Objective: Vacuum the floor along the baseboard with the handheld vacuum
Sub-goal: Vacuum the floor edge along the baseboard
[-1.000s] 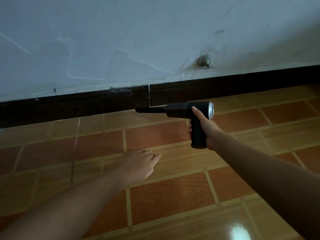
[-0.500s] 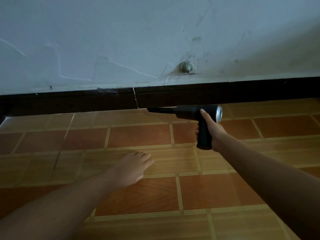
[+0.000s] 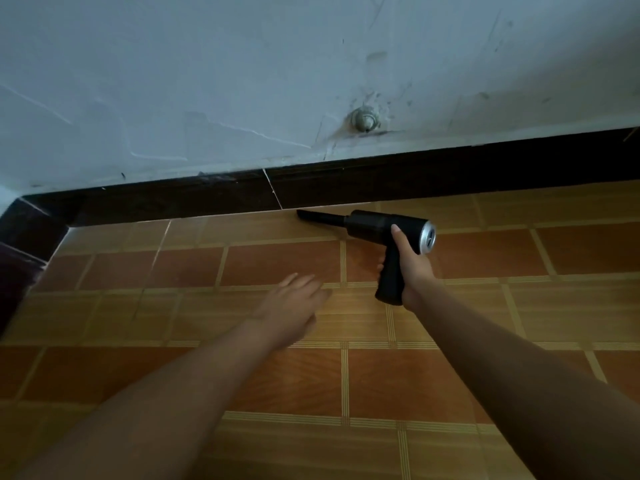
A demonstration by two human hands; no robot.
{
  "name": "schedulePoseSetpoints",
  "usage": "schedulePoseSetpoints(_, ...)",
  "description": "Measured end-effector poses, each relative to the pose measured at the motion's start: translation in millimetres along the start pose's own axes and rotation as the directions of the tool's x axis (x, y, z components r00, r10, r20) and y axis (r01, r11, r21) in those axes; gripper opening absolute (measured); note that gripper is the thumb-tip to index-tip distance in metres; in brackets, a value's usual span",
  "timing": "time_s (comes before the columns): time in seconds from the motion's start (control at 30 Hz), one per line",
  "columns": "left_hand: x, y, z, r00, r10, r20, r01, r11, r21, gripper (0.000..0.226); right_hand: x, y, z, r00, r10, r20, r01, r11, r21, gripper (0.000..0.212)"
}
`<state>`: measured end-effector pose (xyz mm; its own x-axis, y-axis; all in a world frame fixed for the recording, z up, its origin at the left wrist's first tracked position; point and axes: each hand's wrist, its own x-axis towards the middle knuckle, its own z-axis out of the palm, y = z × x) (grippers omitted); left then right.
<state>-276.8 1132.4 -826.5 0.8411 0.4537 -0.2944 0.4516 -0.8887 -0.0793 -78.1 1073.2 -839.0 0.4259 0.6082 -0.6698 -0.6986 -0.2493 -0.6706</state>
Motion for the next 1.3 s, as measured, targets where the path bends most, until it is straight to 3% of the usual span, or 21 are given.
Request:
schedulePoseSetpoints(0.17,2.3,-0.7,-13.8,0.999,-0.054,-0.005,0.054,0.998,-0.016,0.052,2.8,-6.8,2.0,1.0,-0.009,-0.007,0.009,1.0,0.013,0.043)
schedulePoseSetpoints(0.27,2.8,-0.5,-12.8,0.988,0.105,0.112,-0.116,0.989,0.097,0.052,5.5,-10.2,-3.9,1.0,-0.004,-0.006,0.004,1.0,0.002,0.046)
schedulePoseSetpoints(0.33,2.0,-2.1,-11.8,0.981,0.126,0.146,-0.144,0.982,0.119,0.052,7.8,-9.9,-8.6,1.0,0.001,-0.026,-0.001,1.0,-0.004,0.049)
schedulePoseSetpoints(0.47,1.2,-4.0,1.6,0.98,0.117,0.162,-0.117,0.993,-0.006,0.053,10.3,-9.5,-11.8,0.999,0.014,-0.046,-0.014,1.0,0.013,0.052)
schedulePoseSetpoints(0.7,2.0,-4.5,30.8,0.992,0.062,0.109,-0.049,0.992,-0.12,0.059,11.1,-10.4,-5.1,0.998,0.002,-0.069,-0.003,1.0,-0.007,0.051)
schedulePoseSetpoints(1.3,7.6,-6.8,42.3,0.991,0.108,0.084,-0.105,0.994,-0.042,0.057,15.4,2.3,31.3,0.999,0.007,-0.048,-0.009,0.999,-0.046,0.05)
